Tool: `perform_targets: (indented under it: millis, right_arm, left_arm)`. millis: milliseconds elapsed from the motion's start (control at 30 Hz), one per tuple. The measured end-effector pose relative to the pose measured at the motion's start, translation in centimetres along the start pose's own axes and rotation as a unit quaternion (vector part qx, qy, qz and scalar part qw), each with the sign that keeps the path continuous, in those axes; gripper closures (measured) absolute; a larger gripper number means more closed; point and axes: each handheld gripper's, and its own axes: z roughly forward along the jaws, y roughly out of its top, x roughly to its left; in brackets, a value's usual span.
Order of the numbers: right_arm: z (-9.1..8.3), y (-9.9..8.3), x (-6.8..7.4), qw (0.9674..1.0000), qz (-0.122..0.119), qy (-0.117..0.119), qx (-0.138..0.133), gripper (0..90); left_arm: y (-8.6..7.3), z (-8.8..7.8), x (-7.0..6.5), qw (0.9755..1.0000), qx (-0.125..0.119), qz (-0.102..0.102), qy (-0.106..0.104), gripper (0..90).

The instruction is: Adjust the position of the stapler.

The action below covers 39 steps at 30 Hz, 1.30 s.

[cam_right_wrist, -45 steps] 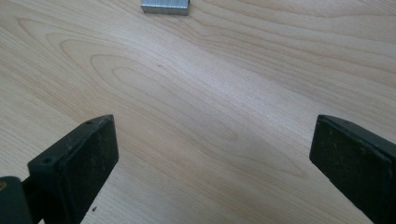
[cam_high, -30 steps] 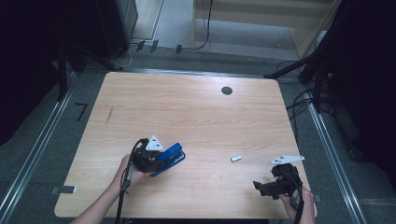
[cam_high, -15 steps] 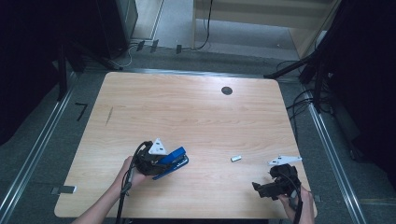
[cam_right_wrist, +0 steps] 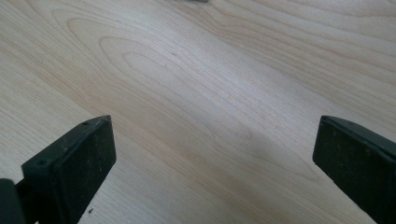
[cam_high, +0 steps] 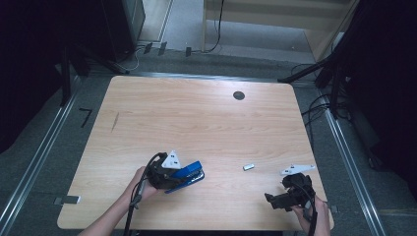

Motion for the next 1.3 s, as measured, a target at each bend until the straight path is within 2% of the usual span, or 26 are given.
perform_targets:
  millis: [33, 567, 700, 967, 1300]
  right_arm:
    - [0.1, 0.0, 0.0, 1.0000, -0.001, 0.000, 0.003, 0.0]
    - [0.6, 0.2, 0.4, 0.9998, -0.012, 0.002, 0.015, 0.1]
    - [0.5, 0.2, 0.6, 0.9998, -0.015, 0.001, 0.012, 0.1]
    - [0.5, 0.3, 0.7, 0.9997, -0.019, 0.003, 0.012, 0.2]
    - [0.6, 0.3, 0.7, 0.9997, -0.018, 0.004, 0.015, 0.2]
  left_arm:
    - [0.1, 0.1, -0.2, 0.9999, 0.001, 0.010, -0.006, 66.4]
    - [0.8, 0.8, -1.8, 0.9982, 0.000, 0.047, -0.037, 66.3]
    - [1.0, 1.0, -2.3, 0.9966, 0.000, 0.066, -0.050, 66.4]
    - [1.3, 1.4, -2.9, 0.9944, -0.002, 0.084, -0.064, 66.4]
    - [2.0, 2.0, -3.7, 0.9889, -0.002, 0.117, -0.091, 66.4]
